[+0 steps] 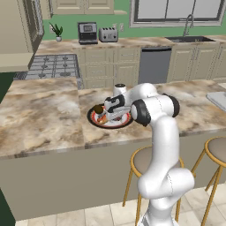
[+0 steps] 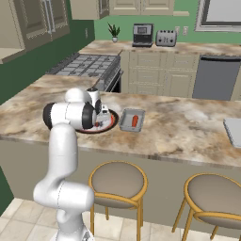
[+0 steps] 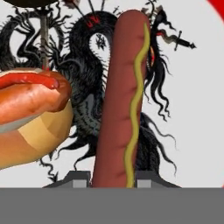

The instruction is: Place one cooked food and one vegetable from the large plate to each tupperware container.

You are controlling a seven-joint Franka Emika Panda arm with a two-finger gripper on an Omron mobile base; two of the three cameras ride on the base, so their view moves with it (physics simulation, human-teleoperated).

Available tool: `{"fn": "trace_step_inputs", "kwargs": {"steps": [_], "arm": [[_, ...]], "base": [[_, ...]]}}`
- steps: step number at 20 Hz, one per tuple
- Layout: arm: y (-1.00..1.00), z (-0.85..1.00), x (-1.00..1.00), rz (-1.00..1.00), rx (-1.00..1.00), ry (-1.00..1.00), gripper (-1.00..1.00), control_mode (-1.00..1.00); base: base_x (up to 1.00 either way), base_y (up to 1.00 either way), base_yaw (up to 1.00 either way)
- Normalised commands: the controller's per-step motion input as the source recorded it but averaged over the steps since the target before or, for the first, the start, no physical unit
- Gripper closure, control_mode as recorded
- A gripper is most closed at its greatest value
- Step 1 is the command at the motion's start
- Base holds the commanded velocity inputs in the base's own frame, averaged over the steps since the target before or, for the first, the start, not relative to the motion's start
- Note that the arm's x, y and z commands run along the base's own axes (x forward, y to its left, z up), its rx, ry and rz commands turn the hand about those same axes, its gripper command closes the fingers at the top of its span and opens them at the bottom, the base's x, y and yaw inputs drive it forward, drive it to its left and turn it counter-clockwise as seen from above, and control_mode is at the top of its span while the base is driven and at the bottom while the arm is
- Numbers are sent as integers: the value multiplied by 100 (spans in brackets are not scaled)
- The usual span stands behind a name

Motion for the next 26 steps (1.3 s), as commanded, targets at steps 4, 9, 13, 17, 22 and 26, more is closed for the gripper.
{"fn": "trace_step_inputs", "kwargs": {"steps": [4,9,13,17,22,26], "arm": [[-27,35,-17,-5,0,0,100,-100],[-55,65,-8,-24,0,5,100,-100],[-69,44,-37,-33,0,0,100,-100],[-80,32,-45,-35,0,-1,100,-100],[-71,30,-22,-26,0,-1,100,-100],[-29,0,9,-1,0,0,100,-100]], "base": [[0,0,0],[0,0,0],[0,0,0],[0,0,0],[0,0,0],[0,0,0]]}}
